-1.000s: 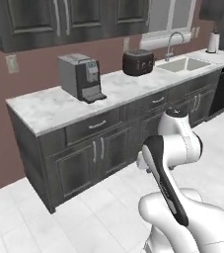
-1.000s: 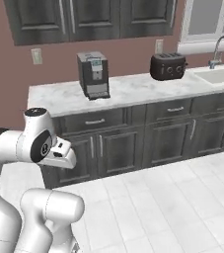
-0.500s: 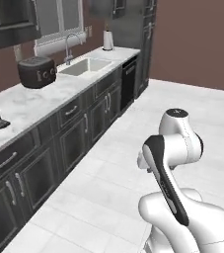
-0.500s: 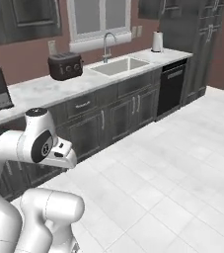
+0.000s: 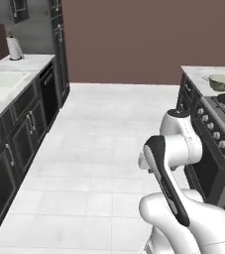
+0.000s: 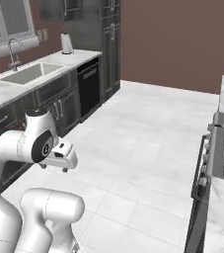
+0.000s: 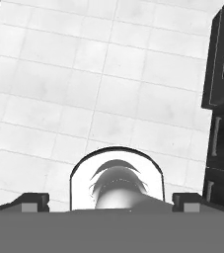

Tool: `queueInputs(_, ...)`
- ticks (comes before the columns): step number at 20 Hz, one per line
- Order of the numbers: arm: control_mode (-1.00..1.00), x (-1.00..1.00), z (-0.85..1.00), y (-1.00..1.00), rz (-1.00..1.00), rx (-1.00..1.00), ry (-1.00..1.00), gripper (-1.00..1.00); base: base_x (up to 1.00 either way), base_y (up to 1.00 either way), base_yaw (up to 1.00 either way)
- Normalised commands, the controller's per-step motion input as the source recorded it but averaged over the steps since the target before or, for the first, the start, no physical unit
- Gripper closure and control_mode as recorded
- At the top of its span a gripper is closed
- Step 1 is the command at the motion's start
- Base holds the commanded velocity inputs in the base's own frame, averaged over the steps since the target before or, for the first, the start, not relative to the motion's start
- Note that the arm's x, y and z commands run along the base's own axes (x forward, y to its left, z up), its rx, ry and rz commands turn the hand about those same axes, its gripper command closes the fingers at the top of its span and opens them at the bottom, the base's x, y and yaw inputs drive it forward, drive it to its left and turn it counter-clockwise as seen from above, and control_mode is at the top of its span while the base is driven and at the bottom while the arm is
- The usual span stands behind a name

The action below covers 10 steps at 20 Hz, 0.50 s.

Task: Place one of the steaks on the plate and the other in the bowl. Then place the bowl in the fridge.

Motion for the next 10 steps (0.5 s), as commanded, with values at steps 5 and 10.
queueInputs(5, 1.00, 0.00, 0.00, 0.00, 0.00, 0.00, 0.00, -1.00, 0.88, -0.04, -0.49)
queueInputs(10, 1.00, 0.00, 0.00, 0.00, 0.00, 0.00, 0.00, -1.00, 1.00, 0.30, -0.31)
